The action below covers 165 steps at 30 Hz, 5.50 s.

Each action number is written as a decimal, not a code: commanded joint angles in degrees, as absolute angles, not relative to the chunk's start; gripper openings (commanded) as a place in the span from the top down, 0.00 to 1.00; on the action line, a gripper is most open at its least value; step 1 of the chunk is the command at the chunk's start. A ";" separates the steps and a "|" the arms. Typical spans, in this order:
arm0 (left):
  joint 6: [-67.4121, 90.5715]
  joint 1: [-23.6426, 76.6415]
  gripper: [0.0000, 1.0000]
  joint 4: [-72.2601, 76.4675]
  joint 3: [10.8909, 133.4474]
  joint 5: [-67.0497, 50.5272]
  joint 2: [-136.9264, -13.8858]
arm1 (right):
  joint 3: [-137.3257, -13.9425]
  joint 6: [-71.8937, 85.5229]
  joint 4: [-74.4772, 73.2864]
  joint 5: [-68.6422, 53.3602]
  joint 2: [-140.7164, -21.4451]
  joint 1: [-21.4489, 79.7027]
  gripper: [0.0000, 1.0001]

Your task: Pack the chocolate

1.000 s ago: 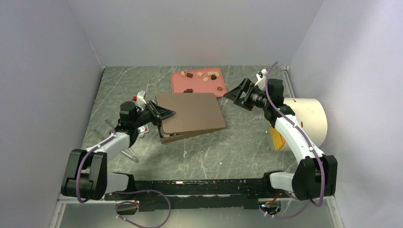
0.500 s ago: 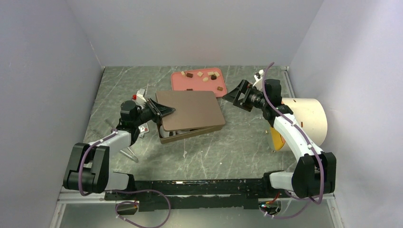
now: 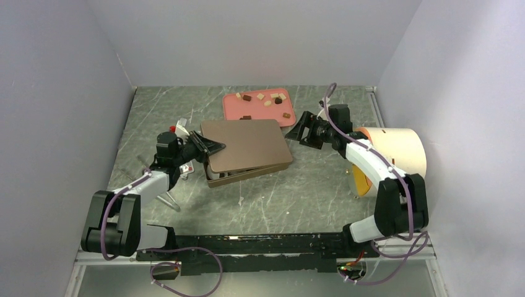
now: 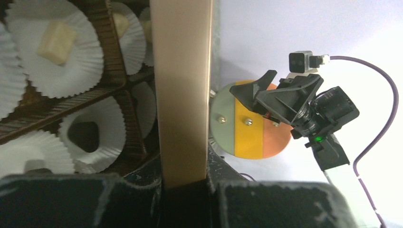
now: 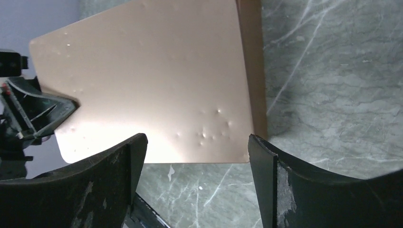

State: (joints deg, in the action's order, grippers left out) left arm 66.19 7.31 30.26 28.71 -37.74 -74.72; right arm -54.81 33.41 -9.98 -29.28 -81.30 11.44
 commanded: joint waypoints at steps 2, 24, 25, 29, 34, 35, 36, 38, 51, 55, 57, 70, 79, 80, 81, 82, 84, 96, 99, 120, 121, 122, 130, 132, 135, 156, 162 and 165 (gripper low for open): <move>58.84 6.22 0.77 22.11 30.44 -31.62 -72.41 | -58.34 29.20 -10.14 -26.11 -84.56 12.95 0.20; 41.94 4.90 0.11 -10.76 41.95 -11.83 -69.90 | -62.08 25.10 -10.37 -23.69 -95.84 16.45 0.32; 41.00 4.84 0.10 -11.02 42.41 -11.50 -70.59 | -62.32 24.99 -10.37 -23.48 -96.07 16.51 0.32; 37.55 4.76 0.09 -11.54 45.11 -13.48 -75.74 | -63.99 24.69 -10.98 -22.27 -97.71 16.57 0.28; 33.73 4.75 0.13 -11.20 47.44 -17.70 -80.81 | -67.29 23.87 -11.96 -22.06 -100.73 16.86 0.28; 33.56 4.75 0.14 -10.98 47.41 -18.46 -81.31 | -67.66 23.89 -12.03 -22.19 -101.34 16.94 0.29; 33.35 4.75 0.15 -10.54 47.38 -19.16 -81.69 | -67.87 23.87 -11.90 -22.27 -102.00 17.07 0.30; 33.11 4.75 0.16 -10.28 47.29 -20.18 -82.18 | -68.15 24.12 -11.51 -22.70 -102.65 17.56 0.32; 34.55 4.75 0.29 -5.85 45.03 -24.89 -83.10 | -68.98 29.42 -7.96 -27.25 -102.06 20.12 0.44; 34.94 4.75 0.34 -5.16 44.96 -26.06 -83.16 | -66.21 31.34 -5.82 -27.30 -99.53 20.33 0.48; 35.06 4.77 0.33 -4.72 44.70 -26.57 -82.83 | -65.35 31.68 -5.16 -26.68 -98.56 20.44 0.49; 33.50 4.75 0.45 -10.55 49.35 -20.78 -82.06 | -65.01 29.32 -8.70 -21.27 -98.90 20.53 0.46; 32.29 4.75 0.44 -12.67 50.37 -20.28 -84.56 | -64.12 27.60 -10.67 -18.01 -97.16 20.66 0.45; 32.26 4.75 0.44 -12.54 50.67 -20.44 -84.70 | -64.42 27.33 -10.72 -17.73 -97.45 20.65 0.46; 32.28 4.75 0.46 -12.48 50.97 -20.59 -84.94 | -64.74 27.05 -10.60 -17.72 -97.80 20.61 0.45; 32.26 4.75 0.47 -12.52 51.36 -20.83 -85.23 | -65.03 26.72 -10.43 -17.86 -98.16 20.63 0.46; 32.21 4.75 0.50 -12.88 52.15 -21.13 -85.85 | -65.97 26.65 -10.52 -18.25 -98.79 20.67 0.47; 31.16 4.75 0.59 -15.51 55.06 -18.97 -84.03 | -68.01 26.67 -11.60 -17.77 -97.07 21.21 0.52; 31.06 4.75 0.60 -15.29 55.11 -19.19 -84.64 | -68.47 26.81 -11.67 -17.58 -96.88 21.27 0.51; 29.78 4.83 0.63 -16.98 54.96 -17.48 -86.09 | -67.04 26.31 -11.85 -15.51 -97.09 21.62 0.49; 29.77 4.83 0.62 -17.18 54.79 -17.51 -86.00 | -66.94 26.16 -12.05 -15.08 -97.06 21.62 0.49; 29.72 4.83 0.62 -17.45 54.67 -17.56 -85.85 | -66.97 25.97 -12.38 -14.89 -97.09 21.62 0.49; 29.19 5.19 0.61 -19.16 53.16 -16.88 -83.40 | -65.54 25.45 -12.53 -13.00 -97.15 21.62 0.42; 29.25 5.19 0.61 -19.28 53.04 -17.23 -83.22 | -65.69 25.41 -12.71 -12.88 -97.45 21.62 0.42; 29.75 5.34 0.61 -19.06 52.87 -18.59 -82.91 | -66.00 25.31 -12.79 -12.59 -97.32 21.63 0.42; 30.25 8.17 0.62 -22.40 51.43 -18.37 -77.93 | -61.36 23.58 -13.19 -8.73 -94.84 21.82 0.49; 29.62 8.17 0.61 -24.50 55.49 -17.65 -76.74 | -60.61 23.03 -12.92 -8.51 -94.96 21.81 0.51; 29.92 8.29 0.62 -21.85 56.52 -21.13 -76.31 | -59.90 22.80 -12.90 -8.41 -94.52 21.80 0.53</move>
